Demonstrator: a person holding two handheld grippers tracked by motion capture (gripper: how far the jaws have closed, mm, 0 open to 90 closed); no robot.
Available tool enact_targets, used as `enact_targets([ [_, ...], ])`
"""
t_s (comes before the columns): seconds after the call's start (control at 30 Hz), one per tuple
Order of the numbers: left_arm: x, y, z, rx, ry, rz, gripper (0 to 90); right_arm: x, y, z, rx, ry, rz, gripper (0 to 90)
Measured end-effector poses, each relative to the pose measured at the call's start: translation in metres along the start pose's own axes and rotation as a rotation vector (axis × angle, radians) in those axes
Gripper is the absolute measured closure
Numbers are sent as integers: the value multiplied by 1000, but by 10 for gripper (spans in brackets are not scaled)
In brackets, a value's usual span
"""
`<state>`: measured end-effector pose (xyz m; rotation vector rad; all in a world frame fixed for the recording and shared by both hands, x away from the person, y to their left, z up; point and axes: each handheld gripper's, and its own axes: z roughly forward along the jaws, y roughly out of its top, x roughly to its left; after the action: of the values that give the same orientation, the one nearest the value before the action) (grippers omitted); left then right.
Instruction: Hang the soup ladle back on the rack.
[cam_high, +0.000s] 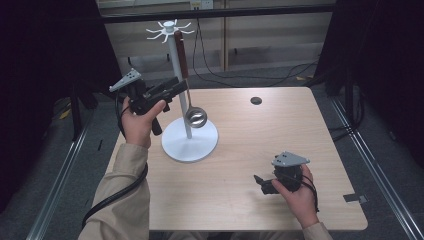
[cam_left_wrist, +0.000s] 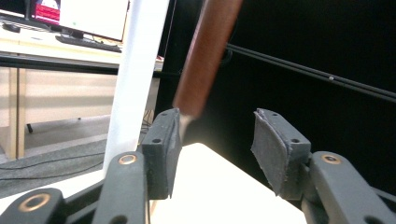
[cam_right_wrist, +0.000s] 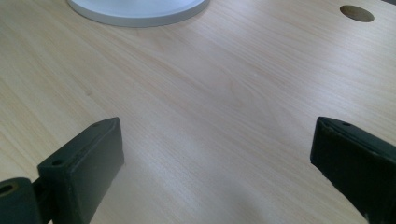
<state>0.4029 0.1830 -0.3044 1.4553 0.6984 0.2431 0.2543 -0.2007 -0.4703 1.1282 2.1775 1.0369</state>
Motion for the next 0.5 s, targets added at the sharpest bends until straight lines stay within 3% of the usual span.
enact_targets([
  [0.4, 0, -14, -20, 54, 45, 32, 353, 1, 4, -3, -15, 3, -10, 25],
  [0.5, -1, -18, -24, 68, 65, 58, 312, 2, 5, -4, -21, 3, -1, 25],
])
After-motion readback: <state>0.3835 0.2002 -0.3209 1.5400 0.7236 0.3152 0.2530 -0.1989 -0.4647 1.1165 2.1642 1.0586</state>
